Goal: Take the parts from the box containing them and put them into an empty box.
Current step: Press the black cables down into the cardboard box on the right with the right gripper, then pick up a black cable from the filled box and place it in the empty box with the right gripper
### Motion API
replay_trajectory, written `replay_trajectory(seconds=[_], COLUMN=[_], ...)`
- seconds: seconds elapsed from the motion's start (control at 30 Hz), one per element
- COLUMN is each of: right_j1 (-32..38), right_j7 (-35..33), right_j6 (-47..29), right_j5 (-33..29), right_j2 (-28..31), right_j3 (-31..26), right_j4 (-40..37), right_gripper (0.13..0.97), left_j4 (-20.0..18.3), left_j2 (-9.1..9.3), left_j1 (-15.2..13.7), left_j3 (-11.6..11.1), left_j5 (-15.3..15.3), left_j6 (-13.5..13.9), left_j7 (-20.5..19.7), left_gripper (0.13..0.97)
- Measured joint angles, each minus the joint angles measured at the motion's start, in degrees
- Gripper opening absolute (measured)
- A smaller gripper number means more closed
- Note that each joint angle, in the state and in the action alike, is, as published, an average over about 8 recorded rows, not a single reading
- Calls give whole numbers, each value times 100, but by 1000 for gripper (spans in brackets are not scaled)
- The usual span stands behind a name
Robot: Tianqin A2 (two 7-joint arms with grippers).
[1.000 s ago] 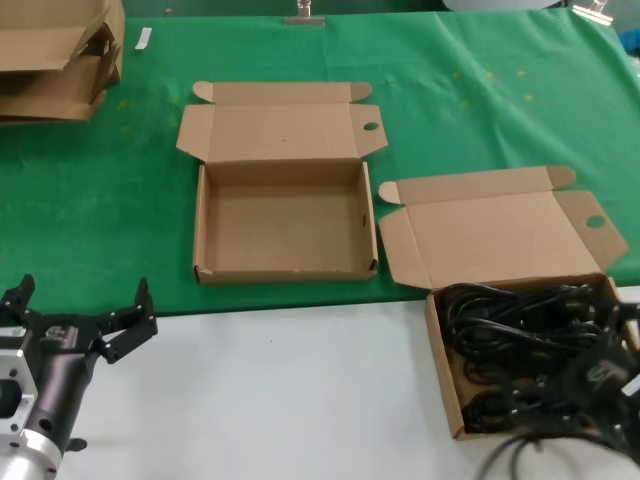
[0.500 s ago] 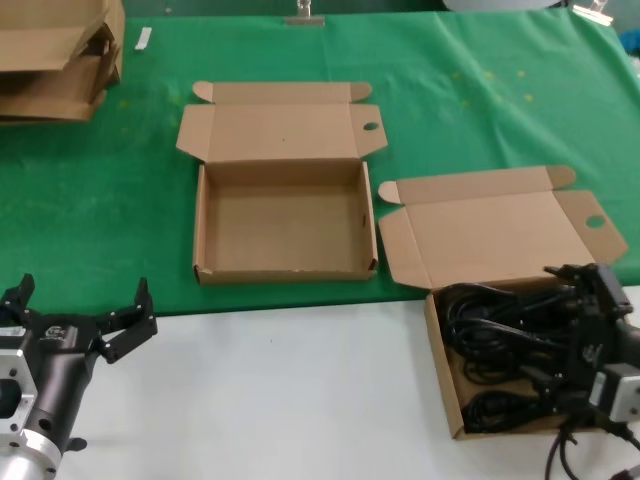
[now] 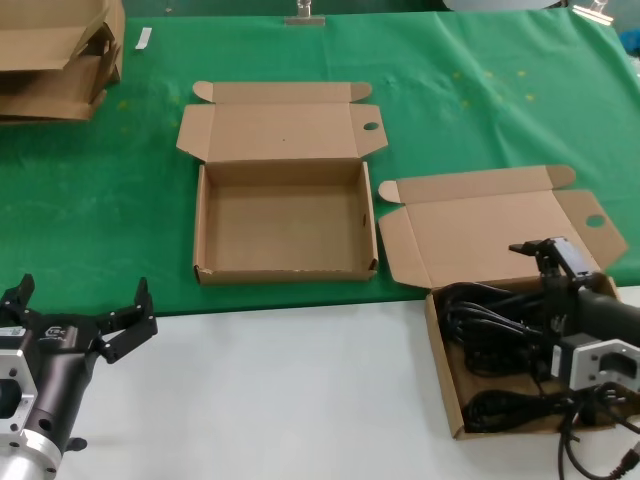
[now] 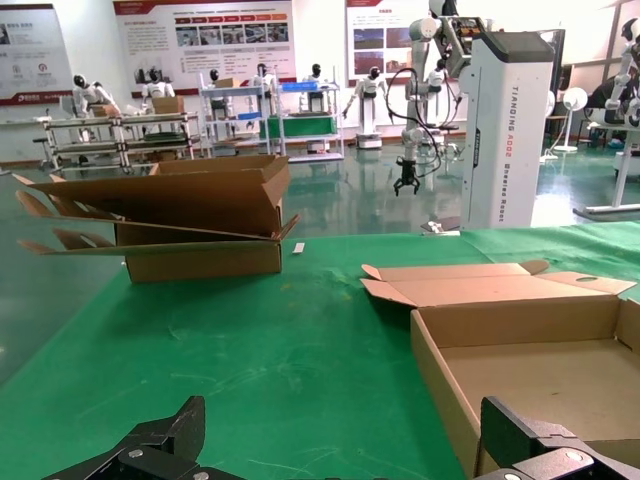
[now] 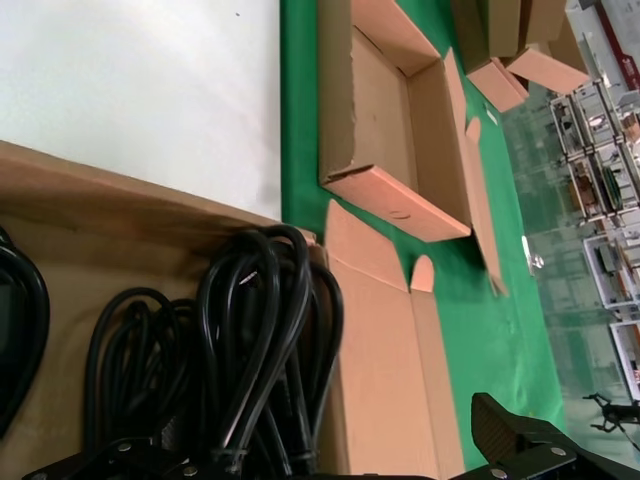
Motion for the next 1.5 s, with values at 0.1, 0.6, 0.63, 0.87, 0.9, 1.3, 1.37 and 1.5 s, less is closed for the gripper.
replay_trajectory(seconds=[0.1,0.6,0.63,0.87,0.9,1.3,1.37,1.5], right_j1=[17,-291,-319,-529,-560,-781,-801,-841], right_j7=[41,354,367,523,545,618,634,663], right_j6=[9,100,104,129,133,177,189,219], right_j5=[-48,-63,-56,-54,-55,-6,-14,-31], right_j2=[-26,131,149,303,324,445,445,445], right_j3=[-48,-9,0,66,76,143,143,144], right_j4=[-33,108,125,320,349,485,477,456], right_gripper=[962,839,823,777,753,484,433,364], left_j4=[0,0,0,0,0,0,0,0], left_j2=[0,0,0,0,0,0,0,0], left_j1=[0,0,0,0,0,0,0,0], left_j3=[0,0,0,0,0,0,0,0], left_j5=[0,0,0,0,0,0,0,0], left_j6=[0,0,0,0,0,0,0,0], left_j7=[0,0,0,0,0,0,0,0], left_gripper=[966,966,966,966,966,966,966,966])
